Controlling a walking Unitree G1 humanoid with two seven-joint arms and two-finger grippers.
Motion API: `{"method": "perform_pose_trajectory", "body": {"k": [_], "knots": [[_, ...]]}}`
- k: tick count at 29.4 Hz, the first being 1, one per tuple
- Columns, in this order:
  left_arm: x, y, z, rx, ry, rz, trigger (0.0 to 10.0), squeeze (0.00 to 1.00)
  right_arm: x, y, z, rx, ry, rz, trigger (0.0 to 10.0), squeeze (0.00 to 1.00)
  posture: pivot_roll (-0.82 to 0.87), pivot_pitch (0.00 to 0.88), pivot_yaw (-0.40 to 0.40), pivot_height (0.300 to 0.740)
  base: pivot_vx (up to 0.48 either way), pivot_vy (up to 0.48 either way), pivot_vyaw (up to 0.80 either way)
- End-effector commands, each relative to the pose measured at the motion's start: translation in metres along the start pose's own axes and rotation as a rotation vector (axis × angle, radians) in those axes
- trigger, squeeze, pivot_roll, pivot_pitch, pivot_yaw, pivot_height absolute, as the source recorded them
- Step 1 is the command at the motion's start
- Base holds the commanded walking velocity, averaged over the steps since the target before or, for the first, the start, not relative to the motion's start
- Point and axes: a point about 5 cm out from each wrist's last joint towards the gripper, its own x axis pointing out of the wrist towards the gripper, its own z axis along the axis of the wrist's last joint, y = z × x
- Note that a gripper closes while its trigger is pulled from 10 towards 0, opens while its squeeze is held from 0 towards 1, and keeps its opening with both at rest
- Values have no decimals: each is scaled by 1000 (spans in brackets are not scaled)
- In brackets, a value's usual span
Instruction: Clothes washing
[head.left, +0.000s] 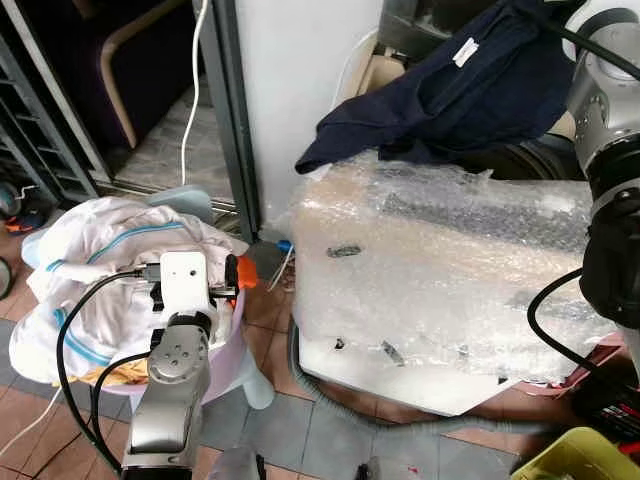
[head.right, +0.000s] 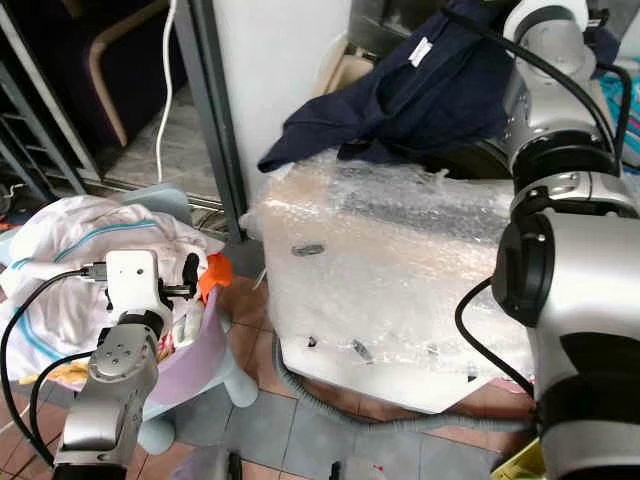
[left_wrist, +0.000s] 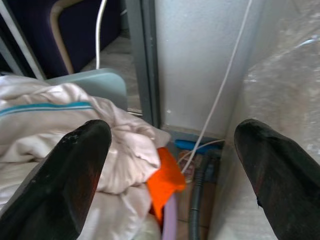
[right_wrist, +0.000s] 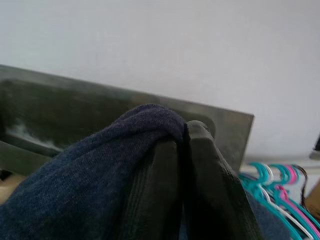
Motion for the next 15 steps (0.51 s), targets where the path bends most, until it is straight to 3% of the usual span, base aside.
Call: {"method": "perform_pose_trajectory", "body": {"k": [1,2,3,5,9,10,13,14,15], "knots": [[-2,7,-4,16,19,23,10000,0,-1,17,-9,29,52,99,10000,0,27,0,-47,740,0,0,0],[-2,7,-5,16,20,22,10000,0,-3,23,-15,59,72,154,10000,0,27,0,-46,740,0,0,0],[-3,7,-5,17,22,22,10000,0,-5,28,-18,108,55,206,10000,1000,28,0,-45,740,0,0,0],[-3,7,-6,17,24,21,10000,0,-7,34,-19,137,17,270,10000,1000,28,0,-44,740,0,0,0],[-5,9,-8,22,32,19,10000,0,-22,65,-21,-13,-119,540,10000,1000,9,0,-27,740,0,0,0],[-5,9,-8,22,32,19,10000,0,-22,65,-21,-13,-119,540,10000,1000,9,0,-27,740,0,0,0],[-4,10,-12,17,65,38,10000,0,-43,83,-40,-156,-190,634,10000,1000,-11,0,-25,740,0,0,0],[-3,10,-13,19,68,43,10000,0,-66,93,-53,-217,-253,714,10000,1000,-11,0,-27,740,0,0,0],[-2,10,-13,21,66,43,10000,0,-74,96,-55,-227,-274,740,10000,1000,-11,0,-29,740,0,0,0]]}}
